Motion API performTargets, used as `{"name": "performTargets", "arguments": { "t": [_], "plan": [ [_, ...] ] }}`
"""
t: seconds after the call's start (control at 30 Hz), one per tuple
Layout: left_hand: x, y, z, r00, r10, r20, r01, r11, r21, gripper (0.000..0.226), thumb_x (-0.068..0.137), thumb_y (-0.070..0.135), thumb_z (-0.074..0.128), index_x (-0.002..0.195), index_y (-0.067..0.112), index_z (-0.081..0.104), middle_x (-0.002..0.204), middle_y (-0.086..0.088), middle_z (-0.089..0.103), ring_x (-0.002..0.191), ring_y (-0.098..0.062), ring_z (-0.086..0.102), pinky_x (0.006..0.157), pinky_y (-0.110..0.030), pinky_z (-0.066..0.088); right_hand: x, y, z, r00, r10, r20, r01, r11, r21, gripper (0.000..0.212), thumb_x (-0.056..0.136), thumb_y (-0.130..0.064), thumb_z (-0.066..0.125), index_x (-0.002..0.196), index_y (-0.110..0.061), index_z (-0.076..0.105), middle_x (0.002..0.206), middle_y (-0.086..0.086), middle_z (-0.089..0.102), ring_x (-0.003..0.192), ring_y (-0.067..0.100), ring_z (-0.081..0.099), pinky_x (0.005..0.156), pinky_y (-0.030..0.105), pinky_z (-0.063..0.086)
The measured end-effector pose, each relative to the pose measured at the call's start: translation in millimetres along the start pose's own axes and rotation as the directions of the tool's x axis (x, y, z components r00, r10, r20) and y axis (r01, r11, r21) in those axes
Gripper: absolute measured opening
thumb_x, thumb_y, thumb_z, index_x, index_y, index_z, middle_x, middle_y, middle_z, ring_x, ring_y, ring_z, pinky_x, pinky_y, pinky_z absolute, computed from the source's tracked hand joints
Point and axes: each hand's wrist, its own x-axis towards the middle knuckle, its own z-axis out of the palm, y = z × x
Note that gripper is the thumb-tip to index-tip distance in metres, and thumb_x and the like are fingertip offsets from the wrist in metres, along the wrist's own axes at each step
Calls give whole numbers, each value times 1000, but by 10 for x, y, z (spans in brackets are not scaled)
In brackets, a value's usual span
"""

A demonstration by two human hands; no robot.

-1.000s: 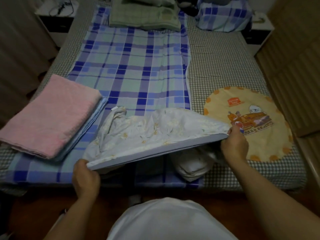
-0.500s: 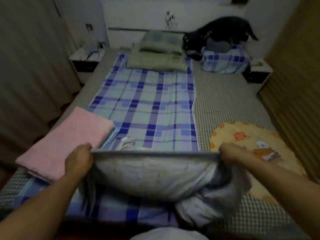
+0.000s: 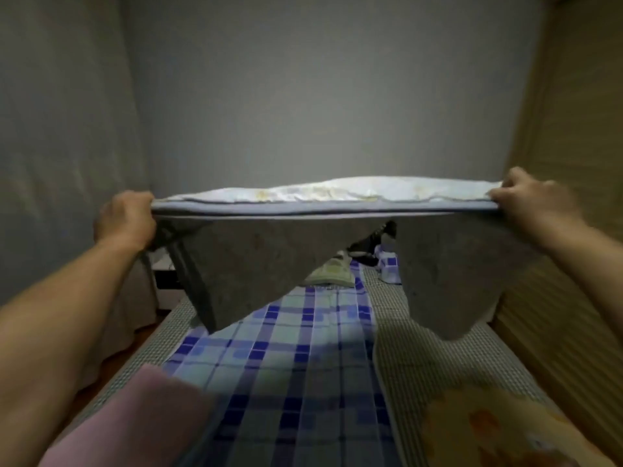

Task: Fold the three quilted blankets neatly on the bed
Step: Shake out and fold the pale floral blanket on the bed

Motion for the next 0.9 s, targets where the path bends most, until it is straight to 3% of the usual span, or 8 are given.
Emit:
{"name": "performTargets", "arguments": {
  "t": [0.1, 0.27, 0.4, 0.47, 0.6, 0.67, 0.77, 0.9],
  "plan": [
    [-497, -173, 387, 996, 66, 55, -63, 997, -54, 15, 86, 3, 59, 98, 4, 67, 97, -26, 51, 87, -47, 56, 73, -50, 50, -432, -124, 453, 972, -9, 233, 20, 999, -46, 17, 92, -25, 59, 108, -21, 62, 113, 9, 54, 77, 27, 51, 65, 38, 45],
    [-1624, -799, 981, 929, 194, 314, -193, 981, -34, 7, 87, 12, 64, 91, 11, 58, 81, -5, 47, 84, -39, 55, 67, -46, 46, -1452, -102, 1520, 799, -234, 553, 399, 895, -199, 46, 76, -41, 74, 118, -37, 55, 113, -3, 45, 73, 11, 49, 60, 23, 45],
    [-2846, -1295, 1424, 671, 459, 582, -488, 865, -120, 37, 52, 6, 81, 80, 15, 59, 79, -9, 50, 67, -27, 48, 55, -34, 31, -2228, -241, 2054, 601, -226, 767, 395, 918, -39, 34, 89, -40, 60, 121, -31, 56, 111, -3, 40, 81, 13, 47, 69, 26, 48],
    [-3524, -1458, 1602, 655, 371, 659, -382, 914, -135, 34, 49, 7, 75, 75, 18, 56, 78, -7, 49, 66, -29, 50, 53, -34, 34, -2625, -333, 2330, 468, -285, 837, 432, 899, 65, 35, 85, -47, 58, 118, -34, 54, 116, -1, 39, 83, 14, 53, 71, 28, 47],
    [-4348, -1539, 1740, 667, -53, 743, 144, 988, -59, 34, 68, -8, 57, 93, 14, 62, 85, -14, 55, 78, -38, 60, 66, -39, 49, -3261, -637, 2645, 267, -383, 884, 449, 862, 238, 63, 90, -70, 39, 146, -42, 33, 137, -8, 45, 104, 10, 59, 83, 23, 43],
    [-4438, -1463, 1800, 679, -22, 734, 93, 994, -56, 36, 71, -2, 52, 100, 17, 64, 88, -13, 57, 79, -36, 61, 66, -38, 48, -3346, -815, 2653, 301, -453, 840, 483, 831, 275, 70, 89, -74, 36, 151, -44, 26, 142, -13, 45, 106, 8, 61, 83, 19, 45],
    [-4402, -1106, 1865, 603, 401, 689, -346, 910, -227, 32, 68, 12, 64, 97, 25, 68, 83, -5, 54, 72, -31, 57, 60, -38, 48, -3191, -1171, 2522, 466, -522, 715, 486, 826, 286, 59, 93, -65, 37, 145, -38, 44, 139, -11, 53, 103, 12, 65, 82, 25, 53],
    [-4396, -348, 1779, 495, 633, 595, -506, 767, -394, 47, 61, 15, 76, 106, 19, 63, 84, -4, 56, 72, -28, 55, 62, -36, 45, -3156, -2189, 2127, 354, -668, 655, 439, 737, 514, 69, 92, -68, 42, 151, -34, 33, 148, -9, 44, 116, 17, 60, 92, 32, 49]
  ]
}}
